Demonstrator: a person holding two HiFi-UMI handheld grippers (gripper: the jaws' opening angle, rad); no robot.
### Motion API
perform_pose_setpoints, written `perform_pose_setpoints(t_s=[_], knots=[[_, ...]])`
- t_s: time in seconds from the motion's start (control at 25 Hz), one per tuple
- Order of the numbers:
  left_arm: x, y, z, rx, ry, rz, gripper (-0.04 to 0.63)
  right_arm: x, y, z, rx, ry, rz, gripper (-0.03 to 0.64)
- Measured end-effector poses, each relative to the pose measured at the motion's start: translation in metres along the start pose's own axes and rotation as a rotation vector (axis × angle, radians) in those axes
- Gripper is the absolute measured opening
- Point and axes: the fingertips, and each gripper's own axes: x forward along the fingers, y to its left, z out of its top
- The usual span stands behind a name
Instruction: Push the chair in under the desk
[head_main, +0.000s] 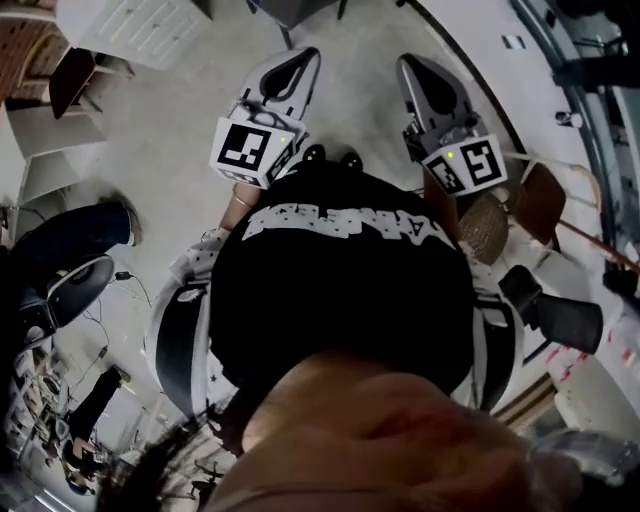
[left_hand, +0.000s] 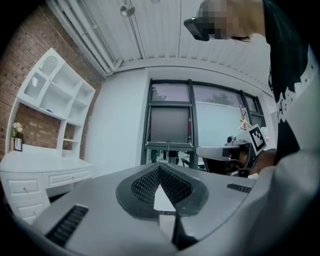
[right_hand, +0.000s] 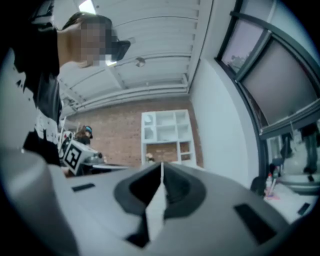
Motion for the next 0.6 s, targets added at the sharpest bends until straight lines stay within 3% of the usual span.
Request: perform_pose_setpoints(t_s=[0.24,0.6], knots=[[0.018,0.005,0.0,-0.024,-0.008,-0.073,0.034,-0.001,-0.011,0.0,0.008,0.03,-0.087,0.032],[0.04,0.023,-0.009,-0.059,-0.01,-0.115,0.034,0.012,-0.02,-0.004,0.01,0.025,-0.107,0.032]])
